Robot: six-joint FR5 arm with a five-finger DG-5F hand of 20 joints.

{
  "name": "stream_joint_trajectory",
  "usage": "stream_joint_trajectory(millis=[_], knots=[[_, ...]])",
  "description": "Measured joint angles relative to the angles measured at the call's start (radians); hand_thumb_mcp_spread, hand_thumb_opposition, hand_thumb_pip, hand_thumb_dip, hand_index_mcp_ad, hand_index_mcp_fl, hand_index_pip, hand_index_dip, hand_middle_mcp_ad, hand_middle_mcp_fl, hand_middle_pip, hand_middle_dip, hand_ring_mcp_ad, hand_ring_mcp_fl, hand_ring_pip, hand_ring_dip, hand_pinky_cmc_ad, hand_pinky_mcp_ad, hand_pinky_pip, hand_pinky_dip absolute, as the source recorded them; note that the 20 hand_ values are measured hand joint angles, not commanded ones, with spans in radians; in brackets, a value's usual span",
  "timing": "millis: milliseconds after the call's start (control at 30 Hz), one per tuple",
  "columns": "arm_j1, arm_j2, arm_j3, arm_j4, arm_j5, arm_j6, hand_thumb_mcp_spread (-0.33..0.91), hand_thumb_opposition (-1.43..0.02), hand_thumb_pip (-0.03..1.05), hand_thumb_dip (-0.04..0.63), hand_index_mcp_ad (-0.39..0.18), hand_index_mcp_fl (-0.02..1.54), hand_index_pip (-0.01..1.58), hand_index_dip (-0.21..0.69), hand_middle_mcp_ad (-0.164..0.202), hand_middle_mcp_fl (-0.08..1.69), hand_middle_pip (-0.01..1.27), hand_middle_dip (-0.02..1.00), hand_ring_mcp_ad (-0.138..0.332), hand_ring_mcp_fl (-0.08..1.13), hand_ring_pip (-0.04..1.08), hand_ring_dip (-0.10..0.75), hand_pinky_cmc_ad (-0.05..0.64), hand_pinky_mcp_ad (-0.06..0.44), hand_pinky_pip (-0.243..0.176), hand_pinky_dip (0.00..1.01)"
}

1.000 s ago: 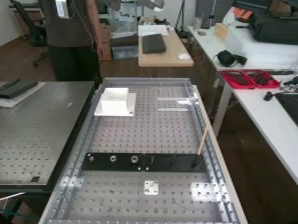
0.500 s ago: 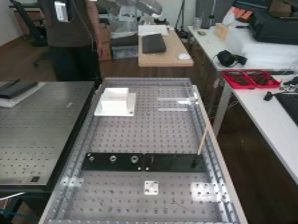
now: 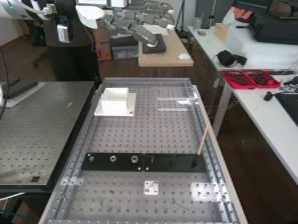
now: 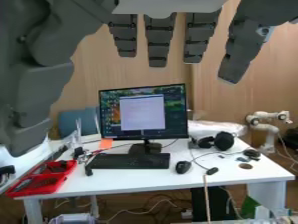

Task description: Grab the smaller nut and place it in the white container

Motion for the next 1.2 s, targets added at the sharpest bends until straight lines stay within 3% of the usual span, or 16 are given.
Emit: stream_joint_trajectory(millis=[600, 733, 1200], knots=[[-0.052, 0.003, -0.167, 0.120, -0.049, -0.059, 0.26, -0.74, 0.48, 0.096, -0.072, 0.04, 0.09, 0.094, 0.051, 0.01, 0.14, 0.27, 0.150, 0.00, 0.09, 0.120, 0.429, 0.330, -0.089, 0.38], [-0.068, 0.003, -0.202, 0.143, -0.068, -0.074, 0.28, -0.76, 0.53, 0.105, -0.073, 0.05, 0.16, 0.096, 0.051, 0.02, 0.14, 0.27, 0.152, 0.00, 0.09, 0.120, 0.429, 0.330, -0.089, 0.38], [-0.171, -0.015, -0.324, 0.237, -0.146, -0.129, 0.31, -0.79, 0.55, 0.112, -0.079, 0.05, 0.64, 0.093, 0.051, 0.04, 0.14, 0.28, 0.152, 0.00, 0.09, 0.120, 0.426, 0.330, -0.089, 0.38]])
